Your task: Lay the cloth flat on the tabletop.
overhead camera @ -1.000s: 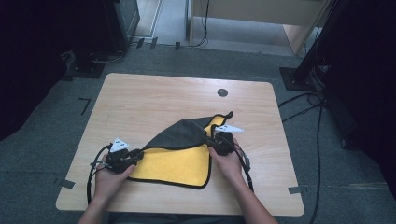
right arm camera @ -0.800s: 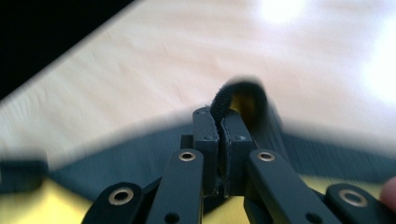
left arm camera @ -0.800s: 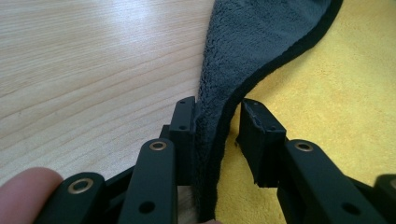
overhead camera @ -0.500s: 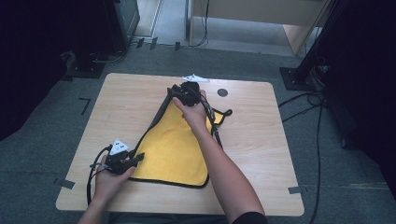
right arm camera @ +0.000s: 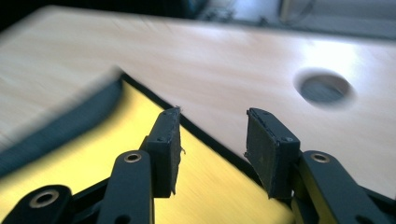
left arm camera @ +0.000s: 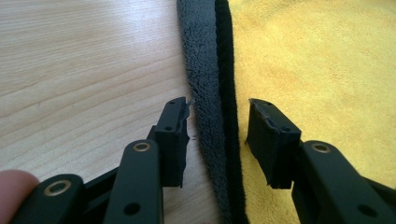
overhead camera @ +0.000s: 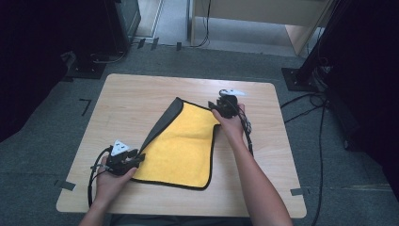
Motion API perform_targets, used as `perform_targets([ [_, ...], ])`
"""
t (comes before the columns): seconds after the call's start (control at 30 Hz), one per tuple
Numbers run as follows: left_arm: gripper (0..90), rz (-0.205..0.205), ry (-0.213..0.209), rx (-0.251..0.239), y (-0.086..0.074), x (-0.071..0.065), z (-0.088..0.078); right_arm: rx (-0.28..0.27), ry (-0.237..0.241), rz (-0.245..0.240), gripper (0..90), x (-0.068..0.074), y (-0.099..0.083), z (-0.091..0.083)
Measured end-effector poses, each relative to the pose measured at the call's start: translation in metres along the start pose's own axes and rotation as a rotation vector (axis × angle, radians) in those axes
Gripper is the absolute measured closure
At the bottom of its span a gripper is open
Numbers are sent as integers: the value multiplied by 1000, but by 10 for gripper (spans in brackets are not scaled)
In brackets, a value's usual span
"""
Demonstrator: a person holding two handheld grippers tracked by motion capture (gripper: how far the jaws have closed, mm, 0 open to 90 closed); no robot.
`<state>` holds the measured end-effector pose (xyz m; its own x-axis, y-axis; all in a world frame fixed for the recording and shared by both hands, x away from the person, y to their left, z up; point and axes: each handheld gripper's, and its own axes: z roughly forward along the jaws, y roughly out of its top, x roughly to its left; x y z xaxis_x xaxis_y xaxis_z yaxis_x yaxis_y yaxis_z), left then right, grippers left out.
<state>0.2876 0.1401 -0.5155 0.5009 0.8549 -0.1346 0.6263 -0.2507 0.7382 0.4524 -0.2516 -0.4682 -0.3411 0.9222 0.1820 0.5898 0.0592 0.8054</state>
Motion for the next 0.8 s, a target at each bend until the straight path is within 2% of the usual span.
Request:
perform_targets([
  [0.17, 490, -23, 21, 29, 2, -2, -3, 91, -77, 22, 548, -33, -30, 1],
  [0.27, 440, -36, 46, 44, 1, -5, -6, 117, -88, 30, 572, -40, -39, 4],
  [0.37, 417, -20, 84, 59, -5, -12, -12, 128, -62, 13, 590, -39, -43, 9],
  [0.4, 425, -14, 103, 61, -7, -14, -14, 129, -68, -1, 606, -37, -43, 9],
  [0.47, 498, 12, 140, 65, -11, -18, -18, 136, -89, -16, 689, -34, -43, 10],
  [0.53, 710, -15, 105, 61, -11, -16, -19, 134, -97, -25, 794, -33, -44, 9],
  [0.63, 855, -28, 117, 52, -5, -11, -13, 137, -83, -17, 852, -35, -48, 3],
  [0.8, 876, -38, 165, 62, 13, 2, 3, 145, -85, -56, 861, -38, -60, -17],
])
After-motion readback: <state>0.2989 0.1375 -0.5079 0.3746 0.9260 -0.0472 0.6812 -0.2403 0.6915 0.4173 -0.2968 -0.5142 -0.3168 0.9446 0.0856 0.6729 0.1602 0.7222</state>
